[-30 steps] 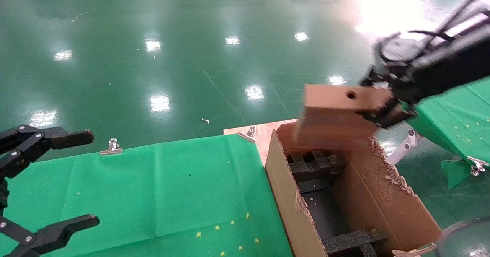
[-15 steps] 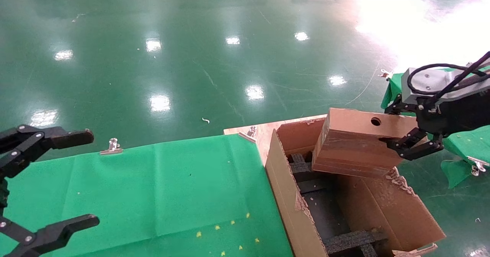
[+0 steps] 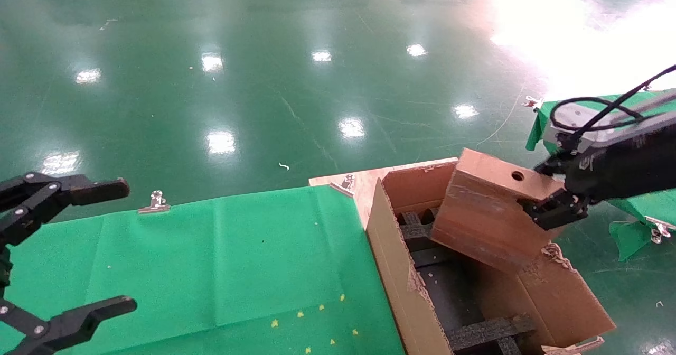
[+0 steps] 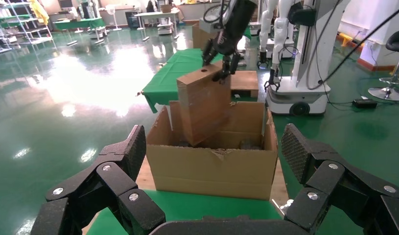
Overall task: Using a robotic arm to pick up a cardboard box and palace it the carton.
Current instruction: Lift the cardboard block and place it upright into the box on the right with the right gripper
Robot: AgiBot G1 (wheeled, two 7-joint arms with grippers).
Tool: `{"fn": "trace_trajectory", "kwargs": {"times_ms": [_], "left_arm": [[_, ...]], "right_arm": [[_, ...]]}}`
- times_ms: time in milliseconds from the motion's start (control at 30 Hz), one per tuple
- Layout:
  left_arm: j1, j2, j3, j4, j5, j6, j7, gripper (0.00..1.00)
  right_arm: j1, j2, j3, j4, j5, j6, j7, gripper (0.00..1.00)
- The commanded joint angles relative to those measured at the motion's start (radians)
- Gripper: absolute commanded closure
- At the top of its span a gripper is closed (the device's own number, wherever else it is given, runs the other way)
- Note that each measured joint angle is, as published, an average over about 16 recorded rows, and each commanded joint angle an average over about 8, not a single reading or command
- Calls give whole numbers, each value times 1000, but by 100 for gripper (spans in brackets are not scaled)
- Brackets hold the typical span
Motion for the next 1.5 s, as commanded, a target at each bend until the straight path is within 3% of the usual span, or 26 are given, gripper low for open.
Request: {"fn": "trace_trajectory", "kwargs": {"times_ms": [33, 333, 500, 633, 1000, 1500], "left_arm": [[0, 0, 0, 0, 0, 0, 0, 0], [0, 0, 0, 0, 0, 0, 0, 0], [0, 0, 0, 0, 0, 0, 0, 0], [0, 0, 0, 0, 0, 0, 0, 0], [0, 0, 0, 0, 0, 0, 0, 0], [0, 0, 1, 1, -1, 0, 0, 0]], "right_arm": [[-18, 21, -9, 30, -10, 35, 90, 100], [-56, 93, -46, 179, -158, 151, 503, 100], [-72, 104, -54, 189, -173, 183, 645, 100], [-77, 109, -57, 195, -186, 193, 690, 100], [-80, 104, -58, 177, -186, 201, 706, 100], [-180, 42, -111, 202, -254, 310, 1000, 100]]}}
